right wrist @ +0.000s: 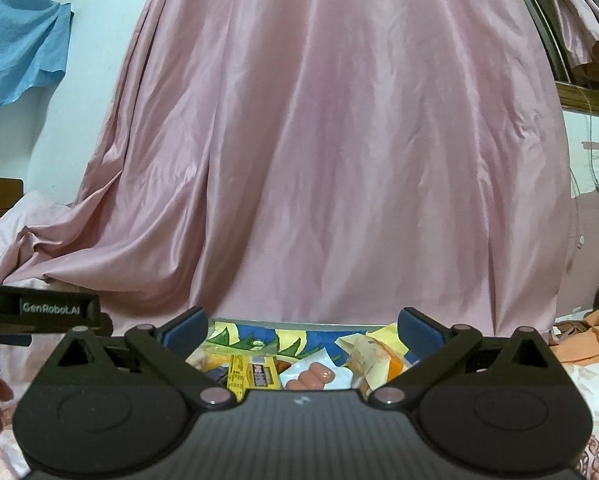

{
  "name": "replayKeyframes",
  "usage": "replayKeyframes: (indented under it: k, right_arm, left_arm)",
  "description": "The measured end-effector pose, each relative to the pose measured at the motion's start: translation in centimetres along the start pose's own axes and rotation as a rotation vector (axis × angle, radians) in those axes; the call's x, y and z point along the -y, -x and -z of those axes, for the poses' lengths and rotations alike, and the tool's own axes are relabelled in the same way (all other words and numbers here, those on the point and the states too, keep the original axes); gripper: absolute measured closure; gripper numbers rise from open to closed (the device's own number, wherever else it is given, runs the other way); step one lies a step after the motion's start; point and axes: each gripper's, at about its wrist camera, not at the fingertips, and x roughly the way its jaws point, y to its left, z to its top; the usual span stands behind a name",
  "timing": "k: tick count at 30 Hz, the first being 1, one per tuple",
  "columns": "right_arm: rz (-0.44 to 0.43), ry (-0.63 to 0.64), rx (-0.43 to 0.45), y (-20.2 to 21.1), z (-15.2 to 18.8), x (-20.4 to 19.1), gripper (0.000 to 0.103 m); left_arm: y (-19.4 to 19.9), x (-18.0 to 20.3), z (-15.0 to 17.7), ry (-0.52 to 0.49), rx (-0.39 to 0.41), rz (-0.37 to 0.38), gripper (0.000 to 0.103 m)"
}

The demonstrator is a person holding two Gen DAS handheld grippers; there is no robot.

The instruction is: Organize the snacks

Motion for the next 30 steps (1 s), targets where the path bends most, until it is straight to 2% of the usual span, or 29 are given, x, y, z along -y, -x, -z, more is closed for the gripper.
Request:
replayKeyframes:
  k: [18,30]
  right_arm:
    - [-0.024,-0.032,-0.044,3.2,1.3,-0.3,0.000]
    - [-0.028,-0.010,-0.065,6.1,2.4,-1.5,0.000]
  left_arm:
    - [4.3,-2.0,2.1,-0.058,0.013,0.005,0.001]
    - [7.0,-4.0,5.3,-0.088,0.024,0.028,0.001]
